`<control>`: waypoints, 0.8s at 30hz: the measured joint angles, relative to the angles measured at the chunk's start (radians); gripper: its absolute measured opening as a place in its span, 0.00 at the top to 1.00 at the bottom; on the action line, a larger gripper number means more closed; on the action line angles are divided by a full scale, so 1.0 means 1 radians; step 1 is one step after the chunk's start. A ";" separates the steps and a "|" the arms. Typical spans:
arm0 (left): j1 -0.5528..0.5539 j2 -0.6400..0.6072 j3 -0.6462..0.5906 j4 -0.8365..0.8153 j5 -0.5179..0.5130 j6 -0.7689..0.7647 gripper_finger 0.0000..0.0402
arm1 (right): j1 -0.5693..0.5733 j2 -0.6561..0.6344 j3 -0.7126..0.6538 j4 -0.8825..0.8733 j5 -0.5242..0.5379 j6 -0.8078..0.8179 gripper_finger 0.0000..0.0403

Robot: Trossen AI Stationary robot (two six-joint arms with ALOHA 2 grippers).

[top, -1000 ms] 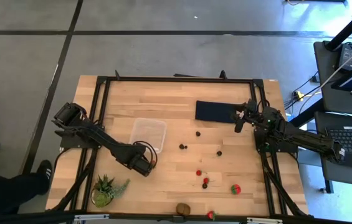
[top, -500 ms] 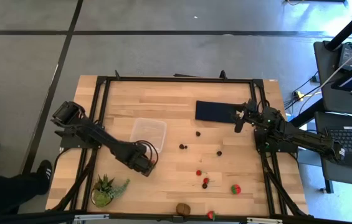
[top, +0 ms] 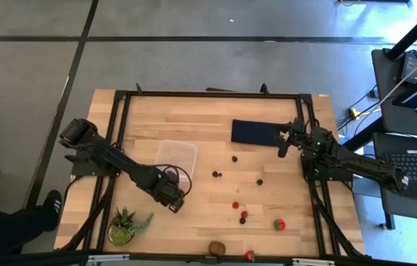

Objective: Pick and placing Produce into tupperware
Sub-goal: Put the left blueberry into the transparent bin

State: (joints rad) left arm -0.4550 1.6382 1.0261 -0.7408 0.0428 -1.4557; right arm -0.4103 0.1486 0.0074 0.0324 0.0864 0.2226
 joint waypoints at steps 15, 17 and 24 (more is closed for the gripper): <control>0.154 -0.048 0.224 -0.248 -0.193 0.269 0.90 | 0.000 0.000 0.000 0.000 0.000 0.004 0.43; 0.186 -0.048 0.230 -0.271 -0.226 0.290 0.89 | 0.000 0.000 0.000 0.000 0.000 0.006 0.43; 0.307 -0.048 0.179 -0.280 -0.240 0.358 0.89 | 0.000 0.000 0.000 0.000 0.000 0.007 0.43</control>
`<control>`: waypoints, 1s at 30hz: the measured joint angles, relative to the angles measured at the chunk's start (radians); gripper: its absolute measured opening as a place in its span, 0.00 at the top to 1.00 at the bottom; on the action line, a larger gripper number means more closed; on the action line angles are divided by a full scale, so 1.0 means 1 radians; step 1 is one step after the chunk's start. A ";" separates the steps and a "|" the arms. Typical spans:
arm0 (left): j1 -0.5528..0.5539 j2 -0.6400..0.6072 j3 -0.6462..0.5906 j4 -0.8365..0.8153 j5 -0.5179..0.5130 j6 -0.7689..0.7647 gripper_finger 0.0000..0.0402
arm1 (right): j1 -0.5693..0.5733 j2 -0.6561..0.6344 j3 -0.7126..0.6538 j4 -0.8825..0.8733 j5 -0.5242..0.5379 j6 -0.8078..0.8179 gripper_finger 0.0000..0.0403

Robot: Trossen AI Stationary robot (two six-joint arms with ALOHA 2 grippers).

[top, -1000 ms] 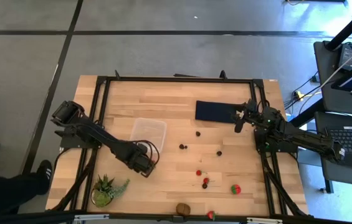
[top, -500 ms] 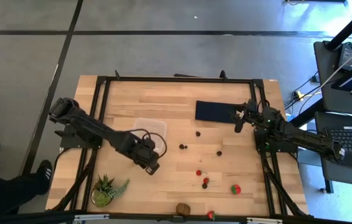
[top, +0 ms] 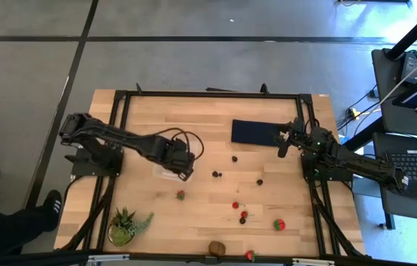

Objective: Pick and placing Produce into tupperware
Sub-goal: Put the left blueberry into the transparent bin

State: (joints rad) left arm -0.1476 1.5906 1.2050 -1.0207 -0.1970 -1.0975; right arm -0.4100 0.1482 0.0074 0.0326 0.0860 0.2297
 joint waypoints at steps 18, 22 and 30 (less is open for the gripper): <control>0.144 0.007 -0.176 0.190 0.137 0.057 0.88 | 0.000 0.000 0.000 0.000 0.000 -0.002 0.43; 0.150 0.007 -0.234 0.288 0.177 0.056 0.87 | 0.000 0.000 0.000 0.000 0.000 -0.002 0.43; 0.149 0.007 -0.281 0.330 0.192 0.053 0.81 | 0.000 0.000 0.000 0.000 0.000 -0.001 0.43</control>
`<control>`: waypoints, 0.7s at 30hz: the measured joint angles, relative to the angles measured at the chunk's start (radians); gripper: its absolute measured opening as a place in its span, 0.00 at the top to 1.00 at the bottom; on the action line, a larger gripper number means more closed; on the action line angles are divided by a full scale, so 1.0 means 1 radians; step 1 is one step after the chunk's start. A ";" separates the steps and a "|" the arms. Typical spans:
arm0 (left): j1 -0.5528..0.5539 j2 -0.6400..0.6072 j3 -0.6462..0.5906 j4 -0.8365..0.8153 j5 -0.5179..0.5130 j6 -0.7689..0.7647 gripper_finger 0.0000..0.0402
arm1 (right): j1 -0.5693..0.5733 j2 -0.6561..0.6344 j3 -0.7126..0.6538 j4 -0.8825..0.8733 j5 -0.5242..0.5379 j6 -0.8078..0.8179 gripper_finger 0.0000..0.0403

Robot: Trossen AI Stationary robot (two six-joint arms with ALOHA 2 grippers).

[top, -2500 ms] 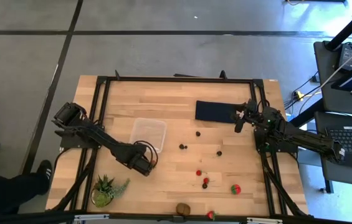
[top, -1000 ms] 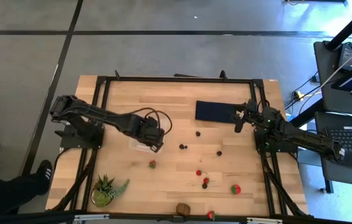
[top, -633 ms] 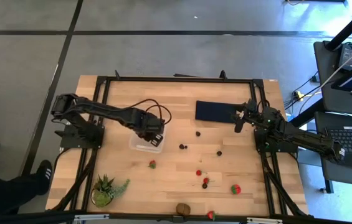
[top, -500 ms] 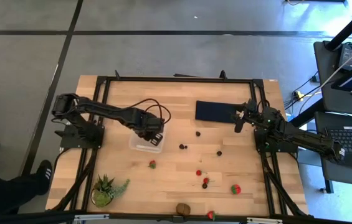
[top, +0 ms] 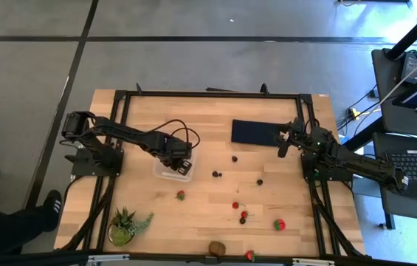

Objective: Pick and placing Produce into tupperware
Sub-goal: Put the left blueberry into the transparent bin

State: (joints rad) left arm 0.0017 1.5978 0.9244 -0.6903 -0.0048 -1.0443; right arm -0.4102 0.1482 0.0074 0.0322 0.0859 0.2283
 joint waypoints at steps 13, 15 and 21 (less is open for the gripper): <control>0.000 0.000 0.004 0.006 0.012 0.005 0.67 | 0.000 0.000 0.000 0.000 0.000 0.000 0.43; 0.000 0.000 0.004 0.006 0.013 0.007 0.63 | 0.000 0.000 0.000 0.000 0.000 0.000 0.43; 0.000 0.000 0.004 0.006 0.015 0.006 0.50 | 0.000 0.000 0.000 0.000 0.000 0.000 0.43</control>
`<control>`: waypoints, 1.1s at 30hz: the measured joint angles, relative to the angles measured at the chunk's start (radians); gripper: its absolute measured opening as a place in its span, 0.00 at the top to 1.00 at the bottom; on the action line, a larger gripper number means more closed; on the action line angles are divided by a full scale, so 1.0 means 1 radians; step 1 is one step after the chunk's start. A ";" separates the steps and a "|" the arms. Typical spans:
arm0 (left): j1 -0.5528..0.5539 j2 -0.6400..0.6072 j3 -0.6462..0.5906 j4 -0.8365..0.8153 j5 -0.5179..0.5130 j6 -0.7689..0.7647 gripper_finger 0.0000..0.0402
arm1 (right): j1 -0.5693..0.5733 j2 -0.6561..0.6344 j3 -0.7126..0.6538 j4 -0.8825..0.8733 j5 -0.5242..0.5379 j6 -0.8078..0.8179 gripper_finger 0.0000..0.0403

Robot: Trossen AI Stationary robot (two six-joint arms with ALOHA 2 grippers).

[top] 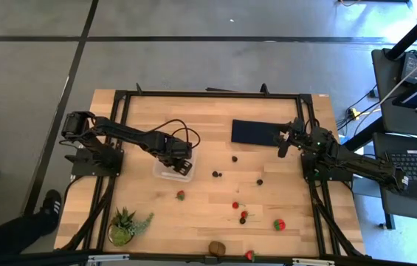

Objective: Pick and placing Produce into tupperware
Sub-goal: Put the left blueberry into the transparent bin, then put the left strawberry into the transparent bin

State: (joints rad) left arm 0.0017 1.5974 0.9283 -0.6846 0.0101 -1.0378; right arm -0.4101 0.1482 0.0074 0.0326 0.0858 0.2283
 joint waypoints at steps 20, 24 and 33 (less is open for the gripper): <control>-0.003 -0.046 0.133 -0.102 -0.004 0.090 0.43 | 0.000 0.000 0.000 0.000 0.000 0.002 0.43; -0.029 -0.092 0.219 -0.109 -0.059 0.105 0.42 | 0.000 0.002 0.000 -0.001 -0.001 0.001 0.43; -0.214 -0.120 0.354 -0.111 -0.112 0.059 0.44 | 0.000 0.002 0.000 -0.001 -0.001 0.002 0.43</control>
State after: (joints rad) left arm -0.2121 1.4776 1.2828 -0.7959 -0.1019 -0.9786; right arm -0.4099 0.1505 0.0074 0.0318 0.0853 0.2298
